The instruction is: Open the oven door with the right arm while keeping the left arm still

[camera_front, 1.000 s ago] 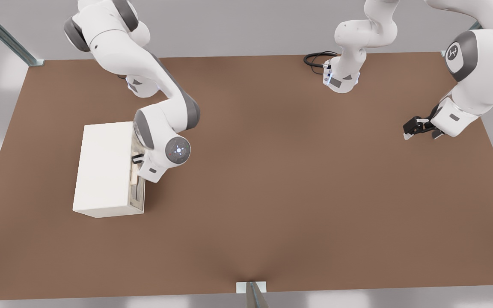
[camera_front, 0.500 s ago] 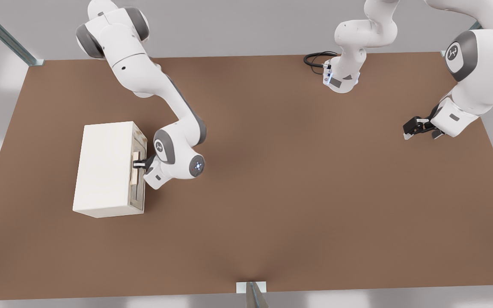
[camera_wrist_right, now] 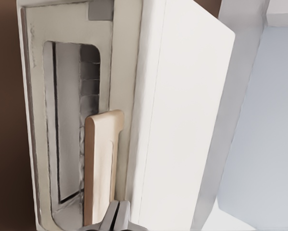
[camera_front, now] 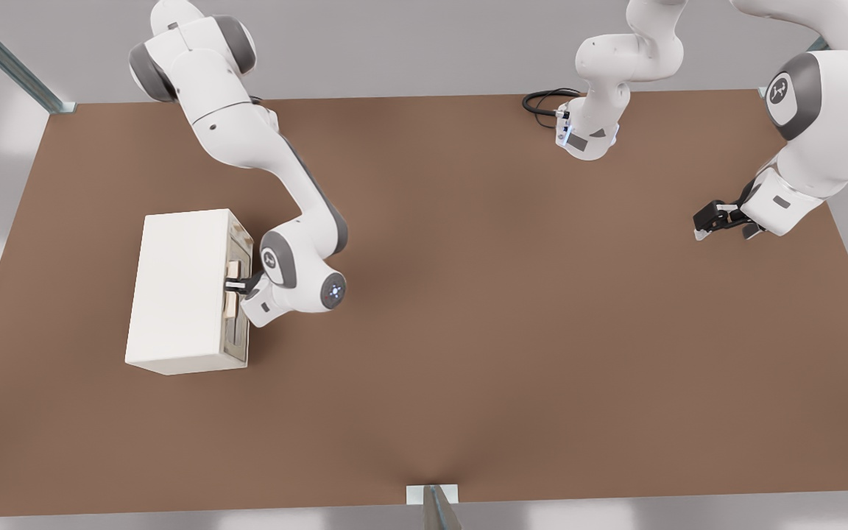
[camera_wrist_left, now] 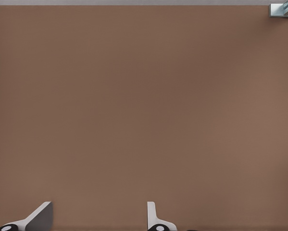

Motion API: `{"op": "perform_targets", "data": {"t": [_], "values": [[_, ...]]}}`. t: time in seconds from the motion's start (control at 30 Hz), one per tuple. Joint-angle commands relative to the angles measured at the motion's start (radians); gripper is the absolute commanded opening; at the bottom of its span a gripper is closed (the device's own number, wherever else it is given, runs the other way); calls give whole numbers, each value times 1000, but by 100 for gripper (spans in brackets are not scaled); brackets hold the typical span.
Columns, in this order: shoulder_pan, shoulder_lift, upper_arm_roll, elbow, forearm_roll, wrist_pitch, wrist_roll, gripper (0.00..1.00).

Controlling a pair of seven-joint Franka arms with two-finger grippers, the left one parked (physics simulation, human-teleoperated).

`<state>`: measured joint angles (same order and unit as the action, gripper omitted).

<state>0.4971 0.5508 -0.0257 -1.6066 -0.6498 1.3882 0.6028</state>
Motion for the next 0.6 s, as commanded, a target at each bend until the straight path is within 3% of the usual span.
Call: {"op": "perform_targets", "data": {"t": [0.0, 0.57], "values": [[0, -2, -2, -3, -5, 2, 109, 0], [-3, 15, -2, -21, -7, 29, 115, 0]]}}
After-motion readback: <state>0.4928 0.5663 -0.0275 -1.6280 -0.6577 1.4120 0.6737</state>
